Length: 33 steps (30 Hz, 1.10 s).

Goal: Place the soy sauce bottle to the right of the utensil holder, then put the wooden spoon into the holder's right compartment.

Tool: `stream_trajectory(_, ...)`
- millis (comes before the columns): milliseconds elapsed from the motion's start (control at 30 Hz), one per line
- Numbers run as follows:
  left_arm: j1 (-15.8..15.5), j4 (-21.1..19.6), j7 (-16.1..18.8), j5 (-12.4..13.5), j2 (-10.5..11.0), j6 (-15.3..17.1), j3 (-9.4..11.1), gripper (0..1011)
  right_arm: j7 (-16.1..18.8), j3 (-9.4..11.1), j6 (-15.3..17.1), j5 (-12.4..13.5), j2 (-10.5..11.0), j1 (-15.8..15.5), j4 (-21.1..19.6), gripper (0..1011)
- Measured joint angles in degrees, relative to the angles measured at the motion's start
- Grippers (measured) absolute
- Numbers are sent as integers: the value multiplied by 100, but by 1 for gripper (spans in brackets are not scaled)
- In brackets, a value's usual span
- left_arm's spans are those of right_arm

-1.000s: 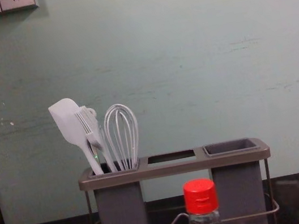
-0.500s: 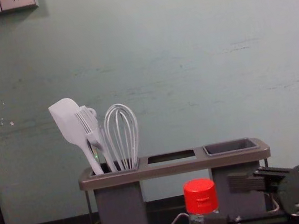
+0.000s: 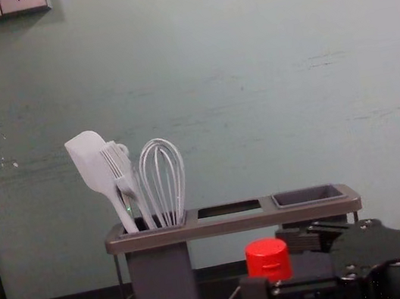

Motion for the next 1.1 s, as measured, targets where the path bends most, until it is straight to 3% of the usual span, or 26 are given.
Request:
stream_trajectory(367,0,0,0,0,0,0,0,1005,-5,-139,36,-46,-157,144,143,1003)
stream_trajectory(700,0,0,0,0,0,0,0,1005,-7,-137,35,-47,-154,146,144,995)
stream_trajectory(967,0,0,0,0,0,0,0,1005,-7,-132,34,-46,-151,142,142,836)
stream_trajectory(1100,0,0,0,0,0,0,0,1005,-7,-130,33,-45,-149,141,140,706)
